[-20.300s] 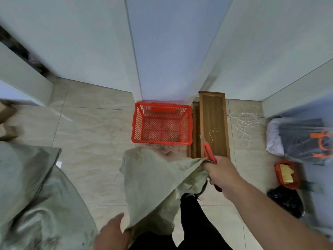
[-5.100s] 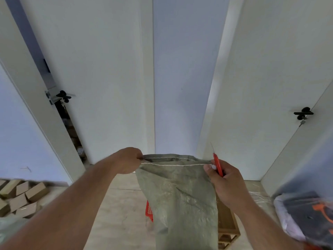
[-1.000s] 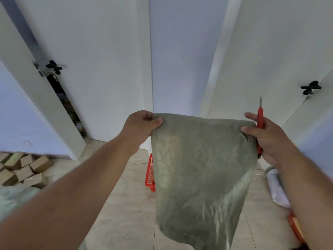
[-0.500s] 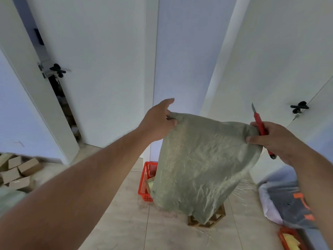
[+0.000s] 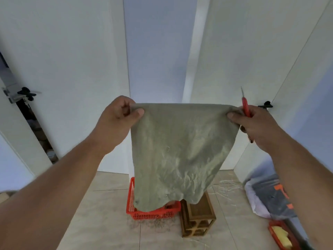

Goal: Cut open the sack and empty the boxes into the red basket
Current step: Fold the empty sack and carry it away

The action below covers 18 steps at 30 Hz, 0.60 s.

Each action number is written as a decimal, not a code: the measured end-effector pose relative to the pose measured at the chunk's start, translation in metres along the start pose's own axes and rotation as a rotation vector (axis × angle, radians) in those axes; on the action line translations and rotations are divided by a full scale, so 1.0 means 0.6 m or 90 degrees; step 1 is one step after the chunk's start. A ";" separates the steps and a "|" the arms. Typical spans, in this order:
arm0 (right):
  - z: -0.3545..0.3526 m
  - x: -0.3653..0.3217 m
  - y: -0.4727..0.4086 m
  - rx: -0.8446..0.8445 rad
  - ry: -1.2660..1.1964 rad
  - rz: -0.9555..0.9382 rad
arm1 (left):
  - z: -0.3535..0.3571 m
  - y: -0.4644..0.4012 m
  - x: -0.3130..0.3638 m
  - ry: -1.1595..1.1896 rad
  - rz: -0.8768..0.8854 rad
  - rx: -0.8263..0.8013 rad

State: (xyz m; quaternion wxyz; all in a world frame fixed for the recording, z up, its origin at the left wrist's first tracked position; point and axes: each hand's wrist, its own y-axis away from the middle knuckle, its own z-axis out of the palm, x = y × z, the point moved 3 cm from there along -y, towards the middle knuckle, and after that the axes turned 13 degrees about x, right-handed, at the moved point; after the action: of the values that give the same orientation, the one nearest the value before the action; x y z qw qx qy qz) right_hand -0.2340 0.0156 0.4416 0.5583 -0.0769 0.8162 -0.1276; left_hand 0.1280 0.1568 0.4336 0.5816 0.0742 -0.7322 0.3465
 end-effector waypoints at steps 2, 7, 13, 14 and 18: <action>-0.003 -0.015 -0.005 0.012 -0.154 0.042 | 0.005 0.017 -0.006 0.112 -0.068 -0.148; 0.010 -0.043 0.005 -0.005 -0.244 0.108 | 0.045 0.120 -0.127 -0.078 -0.248 -0.225; 0.023 0.004 0.036 -0.028 -0.492 0.310 | 0.042 0.082 -0.092 0.126 -0.373 -0.102; 0.044 0.025 0.051 -0.063 -0.451 0.327 | 0.040 0.074 -0.086 0.127 -0.392 -0.074; 0.100 0.064 0.114 -0.146 -0.407 0.406 | 0.025 0.053 -0.079 0.085 -0.413 0.009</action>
State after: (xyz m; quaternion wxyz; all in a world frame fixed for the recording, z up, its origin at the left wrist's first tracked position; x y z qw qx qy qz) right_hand -0.1911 0.0632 0.3668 0.7810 0.0812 0.5951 0.1713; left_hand 0.1146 0.1575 0.3763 0.7078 0.2851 -0.6281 0.1525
